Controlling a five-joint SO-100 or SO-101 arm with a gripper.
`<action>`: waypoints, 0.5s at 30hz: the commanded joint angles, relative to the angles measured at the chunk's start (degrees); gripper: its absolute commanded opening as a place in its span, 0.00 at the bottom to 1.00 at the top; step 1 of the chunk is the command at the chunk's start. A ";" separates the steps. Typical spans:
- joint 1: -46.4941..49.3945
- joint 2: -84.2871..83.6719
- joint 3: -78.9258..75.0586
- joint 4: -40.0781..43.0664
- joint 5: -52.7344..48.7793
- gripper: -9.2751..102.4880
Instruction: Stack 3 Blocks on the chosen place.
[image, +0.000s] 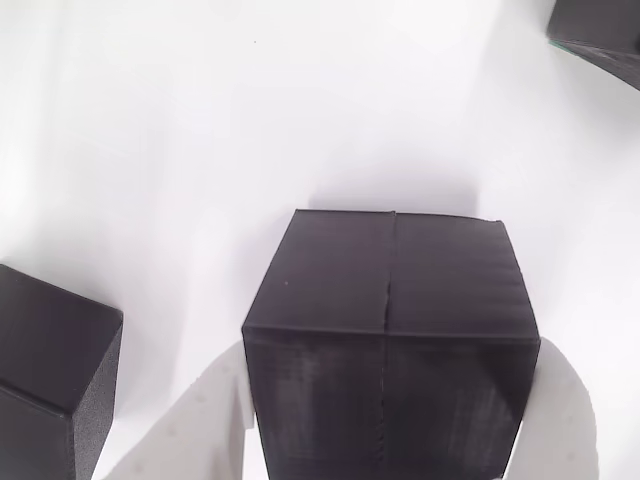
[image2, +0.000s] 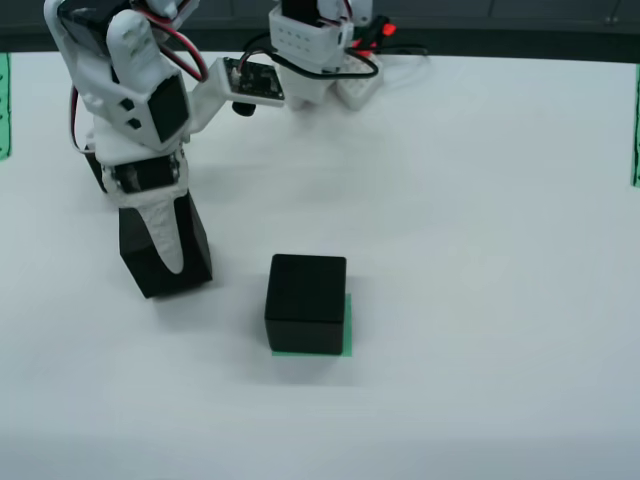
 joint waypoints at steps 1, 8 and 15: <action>-1.49 8.70 -1.76 1.14 5.19 0.28; -4.48 15.64 -3.16 1.23 14.15 0.28; -14.15 18.11 0.70 1.23 28.48 0.28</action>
